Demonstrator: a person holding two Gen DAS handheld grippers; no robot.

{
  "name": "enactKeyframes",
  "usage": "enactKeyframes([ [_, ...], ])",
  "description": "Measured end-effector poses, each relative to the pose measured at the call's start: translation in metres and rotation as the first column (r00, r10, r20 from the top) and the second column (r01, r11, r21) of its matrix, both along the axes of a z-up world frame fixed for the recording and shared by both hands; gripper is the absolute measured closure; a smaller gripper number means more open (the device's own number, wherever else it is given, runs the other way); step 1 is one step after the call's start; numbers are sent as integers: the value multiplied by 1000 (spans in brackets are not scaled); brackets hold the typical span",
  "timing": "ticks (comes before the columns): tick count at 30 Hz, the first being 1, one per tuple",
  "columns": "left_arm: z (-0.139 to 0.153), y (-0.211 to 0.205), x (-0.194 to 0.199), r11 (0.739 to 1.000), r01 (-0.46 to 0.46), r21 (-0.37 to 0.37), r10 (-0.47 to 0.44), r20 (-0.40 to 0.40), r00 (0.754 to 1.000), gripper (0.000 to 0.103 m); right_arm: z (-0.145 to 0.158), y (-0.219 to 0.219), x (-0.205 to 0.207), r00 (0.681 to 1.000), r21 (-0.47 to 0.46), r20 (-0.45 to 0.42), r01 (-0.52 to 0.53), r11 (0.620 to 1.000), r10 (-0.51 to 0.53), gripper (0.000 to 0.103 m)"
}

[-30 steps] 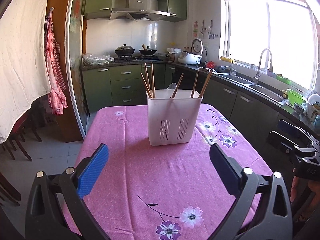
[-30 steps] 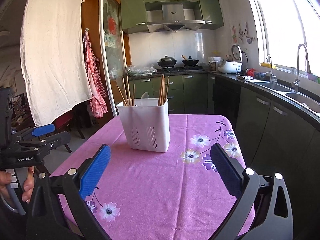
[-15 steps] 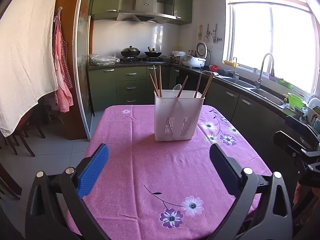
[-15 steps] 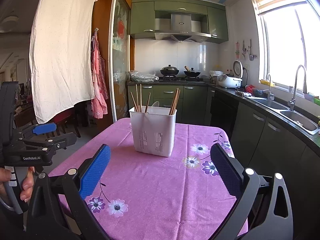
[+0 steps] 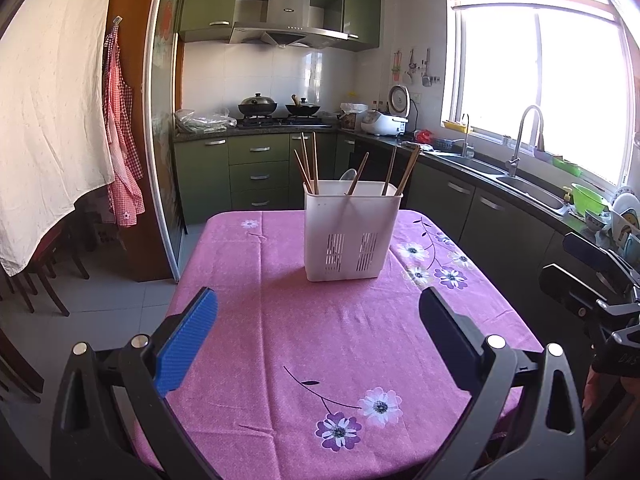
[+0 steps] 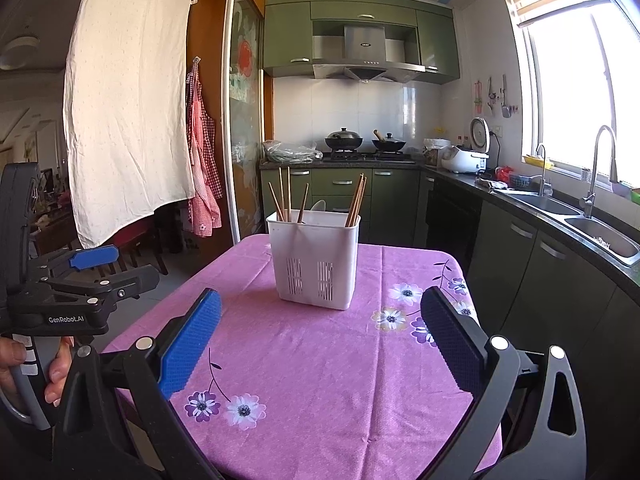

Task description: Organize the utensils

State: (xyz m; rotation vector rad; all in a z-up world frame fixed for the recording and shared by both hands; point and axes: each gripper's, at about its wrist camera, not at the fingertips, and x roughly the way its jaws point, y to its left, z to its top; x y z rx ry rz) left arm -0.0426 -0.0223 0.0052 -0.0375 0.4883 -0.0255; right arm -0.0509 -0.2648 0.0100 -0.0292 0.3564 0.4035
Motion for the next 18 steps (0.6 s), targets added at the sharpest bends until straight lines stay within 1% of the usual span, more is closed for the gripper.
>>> enactKeyframes([
  [18, 0, 0, 0, 1000, -1, 1, 1, -2, 1000, 7, -3, 2, 3, 1000, 15, -13, -7, 1000, 7, 5],
])
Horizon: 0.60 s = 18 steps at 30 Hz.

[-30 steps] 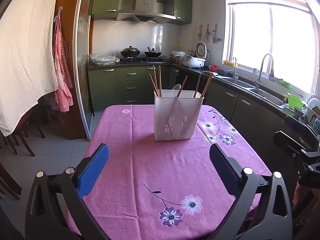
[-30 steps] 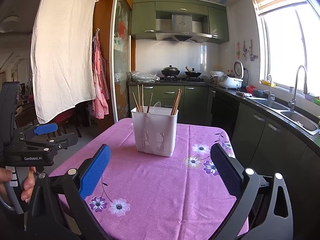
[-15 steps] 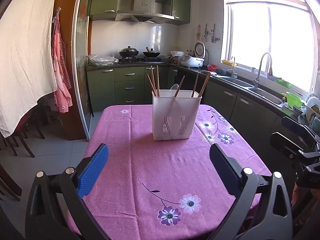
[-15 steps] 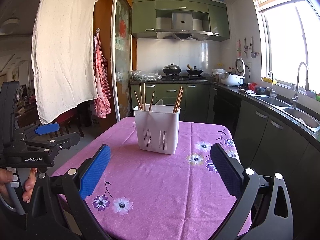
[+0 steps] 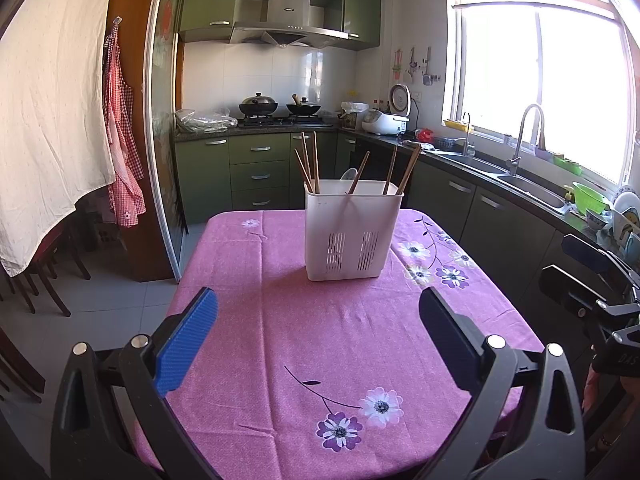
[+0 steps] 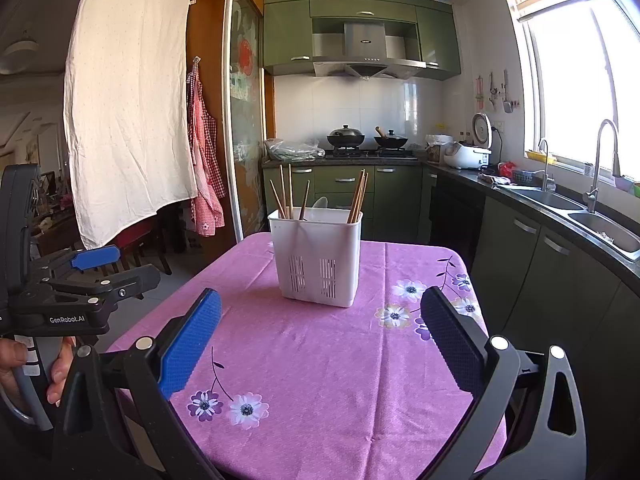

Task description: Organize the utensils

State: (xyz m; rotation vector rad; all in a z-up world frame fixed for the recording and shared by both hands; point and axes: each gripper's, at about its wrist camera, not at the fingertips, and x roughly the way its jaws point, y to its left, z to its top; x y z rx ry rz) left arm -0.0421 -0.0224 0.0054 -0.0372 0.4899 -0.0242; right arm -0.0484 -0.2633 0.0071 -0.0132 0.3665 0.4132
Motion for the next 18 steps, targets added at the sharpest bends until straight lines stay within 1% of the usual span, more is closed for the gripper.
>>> enactKeyframes([
  [12, 1, 2, 1, 1000, 1, 5, -1, 0, 1000, 7, -1, 1, 0, 1000, 4, -8, -2, 1000, 2, 5],
  [18, 1, 2, 1, 999, 3, 33, -3, 3, 1000, 7, -2, 1, 1, 1000, 5, -11, -2, 1000, 2, 5],
])
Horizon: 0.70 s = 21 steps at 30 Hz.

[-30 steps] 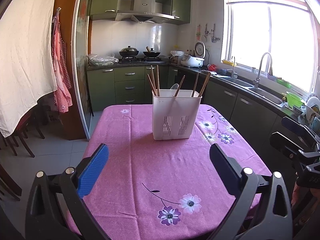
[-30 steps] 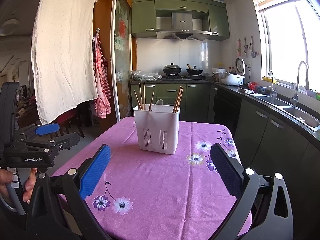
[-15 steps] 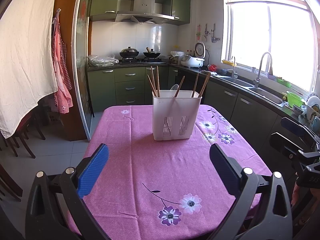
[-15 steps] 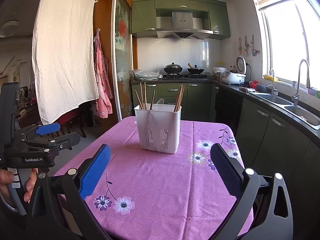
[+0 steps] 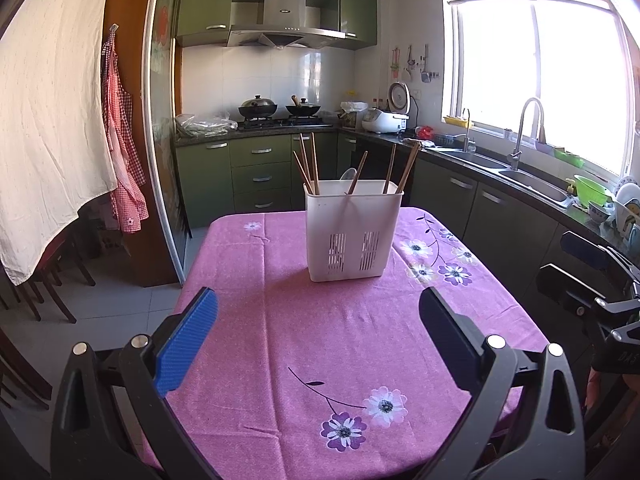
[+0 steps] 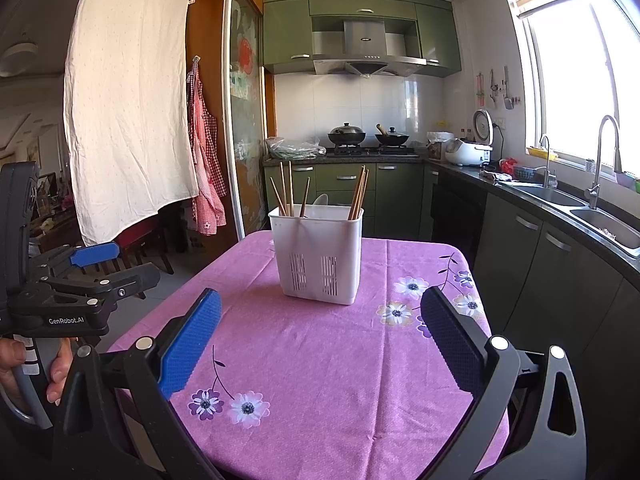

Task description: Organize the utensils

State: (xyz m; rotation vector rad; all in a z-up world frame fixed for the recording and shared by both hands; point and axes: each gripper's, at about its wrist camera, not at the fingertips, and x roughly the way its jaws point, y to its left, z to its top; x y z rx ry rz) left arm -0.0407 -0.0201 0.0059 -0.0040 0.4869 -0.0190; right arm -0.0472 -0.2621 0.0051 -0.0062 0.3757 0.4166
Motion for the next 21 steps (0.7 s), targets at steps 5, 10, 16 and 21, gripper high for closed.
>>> enactKeyframes([
  [5, -1, 1, 0, 1000, -3, -2, 3, -5, 1000, 7, -2, 1, 0, 1000, 0, -3, 0, 1000, 0, 5],
  [10, 0, 1, -1, 1000, -5, 11, 5, -5, 1000, 7, -3, 2, 1, 1000, -1, -8, -2, 1000, 2, 5],
  [16, -1, 0, 0, 1000, -1, 15, 1, -10, 1000, 7, -4, 4, 2, 1000, -3, -12, -4, 1000, 4, 5],
  [21, -1, 0, 1, 1000, -1, 9, 2, -14, 1000, 7, -5, 4, 2, 1000, -4, -13, -4, 1000, 4, 5],
])
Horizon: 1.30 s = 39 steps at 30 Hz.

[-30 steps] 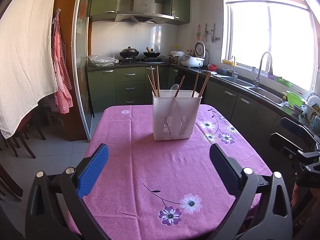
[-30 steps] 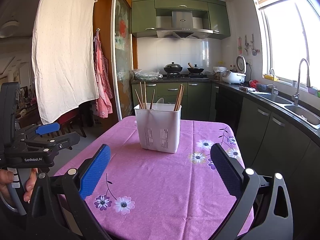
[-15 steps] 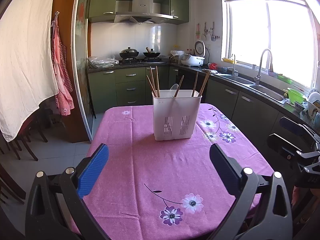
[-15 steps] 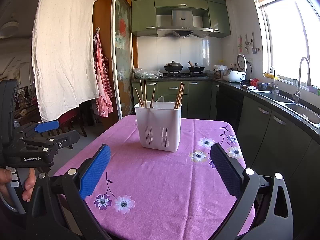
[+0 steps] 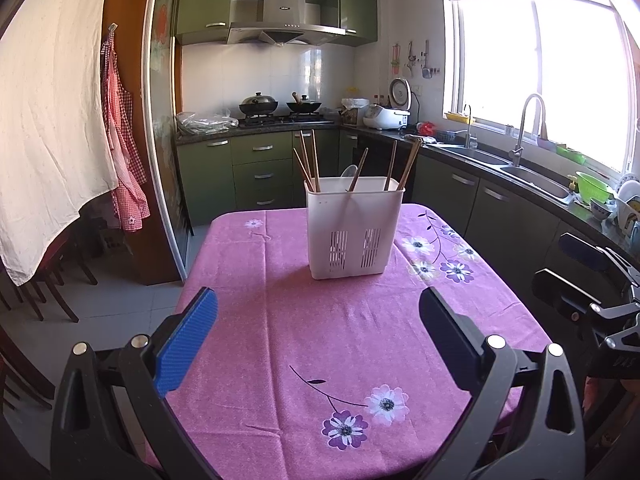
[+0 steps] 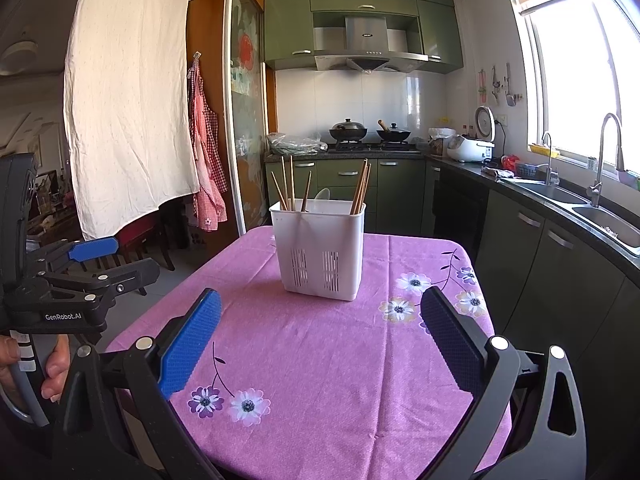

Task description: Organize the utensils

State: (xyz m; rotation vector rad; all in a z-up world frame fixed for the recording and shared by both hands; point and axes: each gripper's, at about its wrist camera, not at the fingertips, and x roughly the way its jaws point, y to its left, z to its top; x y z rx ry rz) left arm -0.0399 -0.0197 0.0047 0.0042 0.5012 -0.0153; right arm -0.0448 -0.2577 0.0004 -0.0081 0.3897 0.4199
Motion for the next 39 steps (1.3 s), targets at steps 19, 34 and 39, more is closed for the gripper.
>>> enactKeyframes([
  [19, -2, 0, 2, 1000, -7, 17, 7, -14, 1000, 7, -6, 4, 2, 1000, -5, -14, -13, 1000, 12, 5],
  [34, -4, -2, 3, 1000, 6, 19, -5, -8, 1000, 7, -9, 7, 3, 1000, -8, -24, -17, 1000, 16, 5],
  [39, -8, 2, 10, 1000, 7, -4, -7, -47, 999, 7, -12, 6, 6, 999, -5, -34, -15, 1000, 15, 5],
])
